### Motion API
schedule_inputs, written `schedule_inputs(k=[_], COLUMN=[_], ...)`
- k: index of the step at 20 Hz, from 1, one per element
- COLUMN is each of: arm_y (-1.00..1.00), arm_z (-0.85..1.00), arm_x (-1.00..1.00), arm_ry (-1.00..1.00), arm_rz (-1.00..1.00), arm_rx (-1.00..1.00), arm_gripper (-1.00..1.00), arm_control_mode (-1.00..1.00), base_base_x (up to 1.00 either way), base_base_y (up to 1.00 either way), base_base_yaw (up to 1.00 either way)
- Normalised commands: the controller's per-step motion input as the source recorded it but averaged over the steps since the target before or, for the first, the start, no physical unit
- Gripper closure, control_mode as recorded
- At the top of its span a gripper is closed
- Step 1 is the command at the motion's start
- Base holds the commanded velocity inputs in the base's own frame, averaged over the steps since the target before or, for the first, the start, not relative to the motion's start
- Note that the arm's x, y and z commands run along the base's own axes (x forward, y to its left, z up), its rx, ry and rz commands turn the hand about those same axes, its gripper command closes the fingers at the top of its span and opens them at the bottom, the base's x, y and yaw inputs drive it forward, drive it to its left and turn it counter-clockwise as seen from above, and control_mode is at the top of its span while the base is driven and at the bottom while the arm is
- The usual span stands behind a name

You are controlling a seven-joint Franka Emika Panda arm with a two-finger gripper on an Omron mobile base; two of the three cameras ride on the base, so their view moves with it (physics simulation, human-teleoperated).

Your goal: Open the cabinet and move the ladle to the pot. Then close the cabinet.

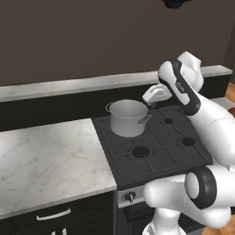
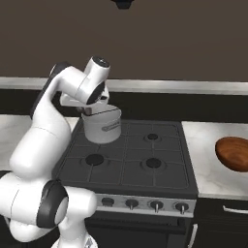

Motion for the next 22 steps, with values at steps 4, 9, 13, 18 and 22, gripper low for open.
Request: schedule_inputs(k=[4, 9, 13, 18, 22], arm_y=[0.07, 0.27, 0.27, 0.09, 0.0], arm_z=[-0.46, -0.31, -0.17, -0.17, -0.18], arm_x=[0.46, 0.5, 0.63, 0.67, 0.54], arm_ry=[0.0, 0.0, 0.0, 0.0, 0.0], arm_rz=[0.0, 0.02, 0.05, 0.04, 0.04], arm_rx=[-0.08, -0.05, -0.01, -0.01, -0.01], arm_gripper=[1.0, 1.0, 1.0, 1.0, 1.0], arm_control_mode=[-1.0, -1.0, -1.0, -1.0, -1.0], base_base_x=[0.0, 0.0, 0.0, 0.0, 0.0], base_base_y=[0.0, 0.0, 0.0, 0.0, 0.0], base_base_yaw=[0.0, 0.0, 0.0, 0.0, 0.0])
